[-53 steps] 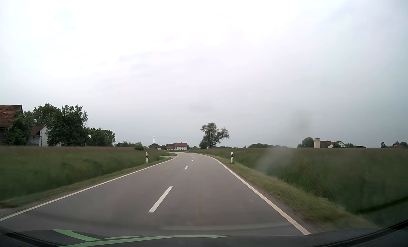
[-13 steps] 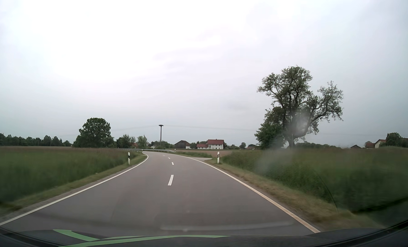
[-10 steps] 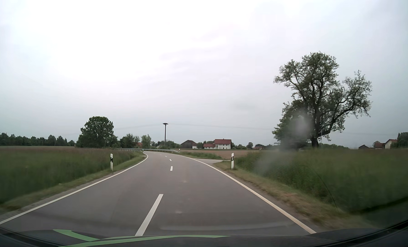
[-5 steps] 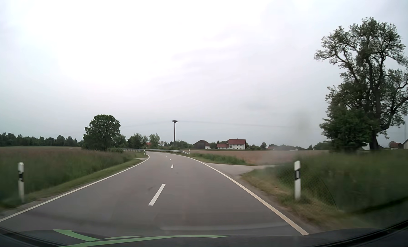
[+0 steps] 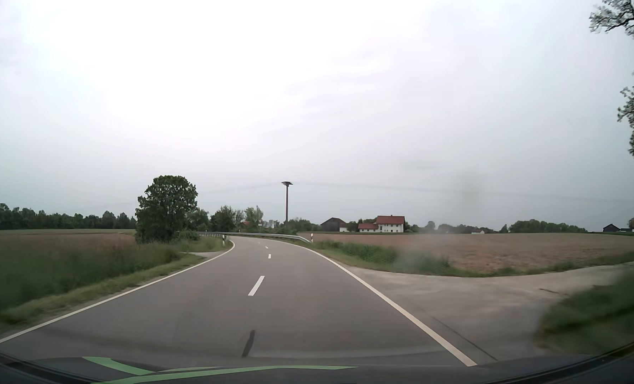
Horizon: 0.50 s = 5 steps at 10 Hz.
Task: Follow the waypoints while adhering to traffic rules and regulations
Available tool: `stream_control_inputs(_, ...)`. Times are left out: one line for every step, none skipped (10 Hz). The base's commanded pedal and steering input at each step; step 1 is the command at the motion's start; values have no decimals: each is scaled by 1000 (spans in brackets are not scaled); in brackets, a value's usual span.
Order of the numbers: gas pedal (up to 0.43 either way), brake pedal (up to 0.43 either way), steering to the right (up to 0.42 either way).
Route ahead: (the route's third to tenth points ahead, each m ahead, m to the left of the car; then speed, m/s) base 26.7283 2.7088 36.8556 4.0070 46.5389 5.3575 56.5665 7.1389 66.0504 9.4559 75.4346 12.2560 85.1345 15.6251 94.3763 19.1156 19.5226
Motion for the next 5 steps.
stream_control_inputs(79, 0, -27)
stream_control_inputs(79, 0, -27)
stream_control_inputs(79, 0, -27)
stream_control_inputs(79, 0, -27)
stream_control_inputs(79, 0, -27)
